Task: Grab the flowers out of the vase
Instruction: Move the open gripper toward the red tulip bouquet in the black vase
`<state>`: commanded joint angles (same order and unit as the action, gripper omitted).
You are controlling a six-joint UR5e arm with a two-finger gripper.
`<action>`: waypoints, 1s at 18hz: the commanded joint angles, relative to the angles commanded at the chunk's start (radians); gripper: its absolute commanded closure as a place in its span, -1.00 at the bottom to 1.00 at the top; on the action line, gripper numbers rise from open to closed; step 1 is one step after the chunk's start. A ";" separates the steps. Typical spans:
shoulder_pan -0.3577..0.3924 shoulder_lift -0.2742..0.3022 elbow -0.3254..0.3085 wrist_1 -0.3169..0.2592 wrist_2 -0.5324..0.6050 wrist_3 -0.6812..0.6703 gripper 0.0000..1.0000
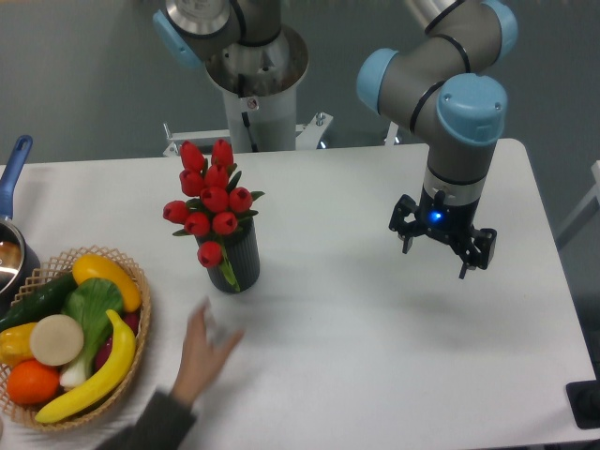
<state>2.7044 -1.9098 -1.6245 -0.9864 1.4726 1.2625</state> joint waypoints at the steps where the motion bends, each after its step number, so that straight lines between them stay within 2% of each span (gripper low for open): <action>1: 0.000 0.000 0.000 0.000 0.000 0.000 -1.00; 4: -0.002 0.002 -0.006 0.000 -0.002 0.000 -1.00; 7: -0.006 0.029 -0.054 -0.005 -0.006 -0.018 -1.00; 9: 0.001 0.073 -0.112 -0.003 -0.021 -0.031 -1.00; 11: 0.011 0.129 -0.164 -0.002 -0.084 -0.032 -1.00; 16: -0.003 0.222 -0.242 0.002 -0.190 -0.043 -1.00; 18: -0.009 0.283 -0.302 0.015 -0.238 -0.041 -1.00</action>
<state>2.6952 -1.6263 -1.9263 -0.9711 1.2351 1.2210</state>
